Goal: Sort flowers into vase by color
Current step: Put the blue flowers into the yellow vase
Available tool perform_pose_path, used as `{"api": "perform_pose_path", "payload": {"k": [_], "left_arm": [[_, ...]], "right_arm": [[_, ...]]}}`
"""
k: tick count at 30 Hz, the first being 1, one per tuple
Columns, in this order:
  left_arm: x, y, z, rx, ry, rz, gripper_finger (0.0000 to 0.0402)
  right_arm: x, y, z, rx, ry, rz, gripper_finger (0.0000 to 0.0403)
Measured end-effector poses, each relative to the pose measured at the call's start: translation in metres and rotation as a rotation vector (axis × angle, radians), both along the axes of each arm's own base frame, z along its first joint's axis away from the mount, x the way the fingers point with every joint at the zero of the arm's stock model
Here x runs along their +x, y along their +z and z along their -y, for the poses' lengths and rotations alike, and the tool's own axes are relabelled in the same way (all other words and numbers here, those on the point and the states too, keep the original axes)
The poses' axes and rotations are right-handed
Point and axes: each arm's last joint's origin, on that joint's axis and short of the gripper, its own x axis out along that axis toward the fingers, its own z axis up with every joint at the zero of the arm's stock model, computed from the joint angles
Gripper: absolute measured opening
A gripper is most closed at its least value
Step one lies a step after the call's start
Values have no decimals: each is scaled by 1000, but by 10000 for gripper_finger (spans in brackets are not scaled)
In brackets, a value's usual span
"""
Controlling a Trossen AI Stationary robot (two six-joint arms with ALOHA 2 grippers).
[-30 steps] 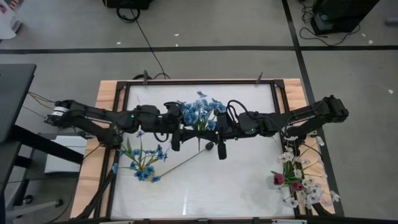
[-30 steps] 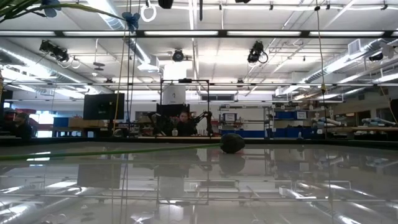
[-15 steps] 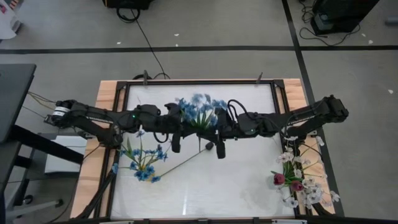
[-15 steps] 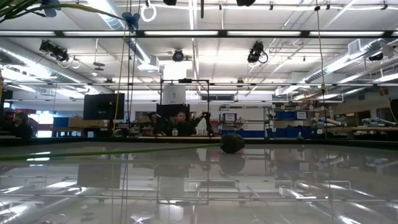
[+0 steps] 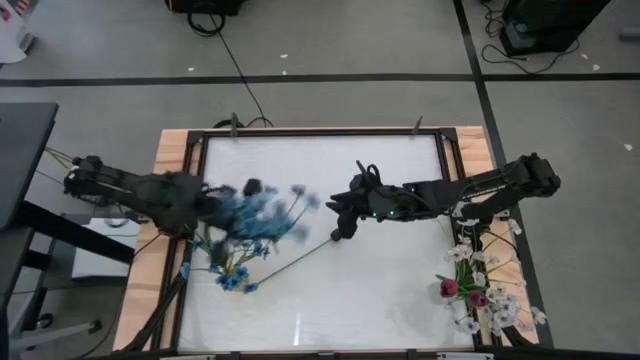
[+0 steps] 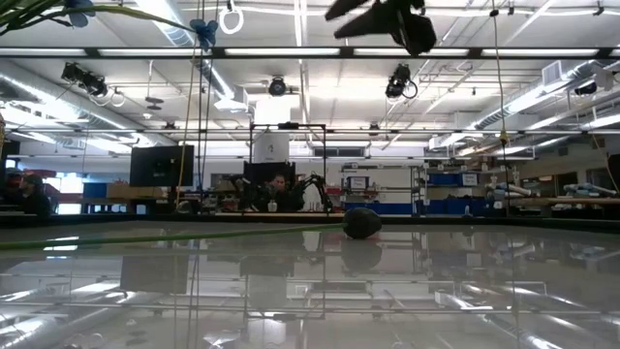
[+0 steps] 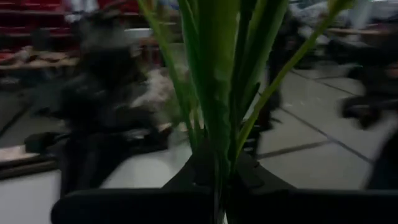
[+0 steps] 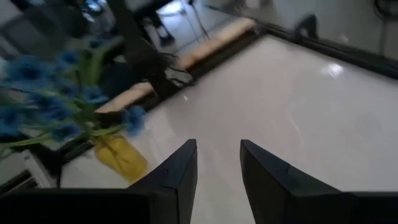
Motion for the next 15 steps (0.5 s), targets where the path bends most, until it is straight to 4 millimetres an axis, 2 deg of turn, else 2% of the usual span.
{"api": "perform_pose_path", "payload": {"k": [5, 10, 15], "left_arm": [[-37, 18, 11, -5, -178, 101, 12], [-66, 29, 12, -61, -258, 143, 13], [-91, 28, 10, -64, -325, 100, 14]], "right_arm": [[-3, -5, 2, 72, -70, -28, 130], [-3, -5, 0, 123, -92, -11, 129], [-3, -5, -1, 170, -118, 9, 129]]}}
